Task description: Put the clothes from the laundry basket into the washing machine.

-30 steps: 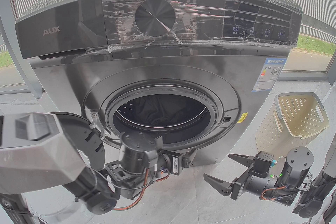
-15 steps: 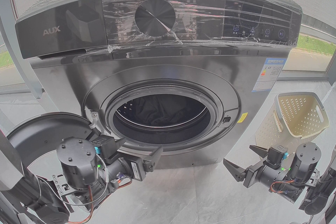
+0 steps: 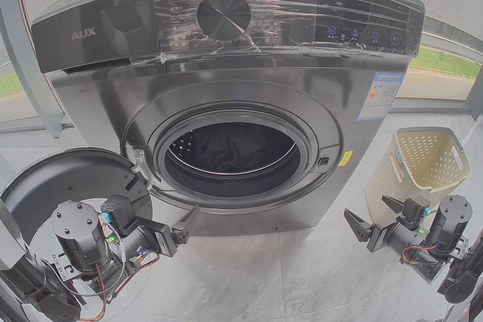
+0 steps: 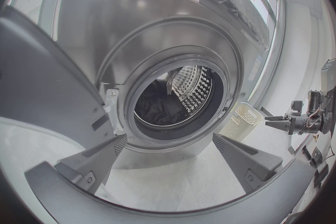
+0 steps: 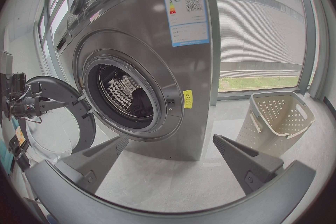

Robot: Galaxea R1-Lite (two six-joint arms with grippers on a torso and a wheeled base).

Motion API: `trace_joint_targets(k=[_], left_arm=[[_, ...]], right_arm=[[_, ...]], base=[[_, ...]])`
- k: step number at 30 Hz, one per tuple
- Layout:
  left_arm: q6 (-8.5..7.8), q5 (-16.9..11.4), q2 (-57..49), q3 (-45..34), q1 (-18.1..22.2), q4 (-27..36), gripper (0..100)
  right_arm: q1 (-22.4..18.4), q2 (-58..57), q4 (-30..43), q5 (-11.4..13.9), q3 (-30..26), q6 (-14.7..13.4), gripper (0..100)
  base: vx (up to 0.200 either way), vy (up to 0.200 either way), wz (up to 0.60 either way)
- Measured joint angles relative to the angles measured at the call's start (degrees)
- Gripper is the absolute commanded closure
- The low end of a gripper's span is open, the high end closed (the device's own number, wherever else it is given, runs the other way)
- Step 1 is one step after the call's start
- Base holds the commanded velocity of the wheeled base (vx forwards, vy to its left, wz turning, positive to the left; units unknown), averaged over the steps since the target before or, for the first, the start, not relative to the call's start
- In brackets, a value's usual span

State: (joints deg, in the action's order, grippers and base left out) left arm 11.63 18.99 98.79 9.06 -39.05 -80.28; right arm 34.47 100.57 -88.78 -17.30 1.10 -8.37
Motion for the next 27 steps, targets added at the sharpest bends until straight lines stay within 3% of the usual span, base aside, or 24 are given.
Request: trace_joint_targets(k=[6,11,18,27], left_arm=[[-0.68,-0.1,-0.3,-4.7,1.3,-7.5,0],[-1.38,-0.1,-2.0,-7.4,1.6,-8.4,0],[-2.33,0.0,-7.2,-8.0,1.9,-7.1,0],[-3.18,0.3,-11.3,-8.0,2.1,-3.4,0]], right_arm=[[-0.2,-1.5,0.1,-0.2,-0.1,0.7,0],[0.9,-2.8,0.6,-2.0,-0.1,1.3,0],[1.1,-6.2,3.0,-2.9,-0.1,1.4,0],[0.6,-13.2,13.8,-2.9,-0.1,-0.8,0]], base=[[-0.200,0.000,0.00],[-0.200,0.000,0.00],[0.000,0.000,0.00],[0.000,0.000,0.00]])
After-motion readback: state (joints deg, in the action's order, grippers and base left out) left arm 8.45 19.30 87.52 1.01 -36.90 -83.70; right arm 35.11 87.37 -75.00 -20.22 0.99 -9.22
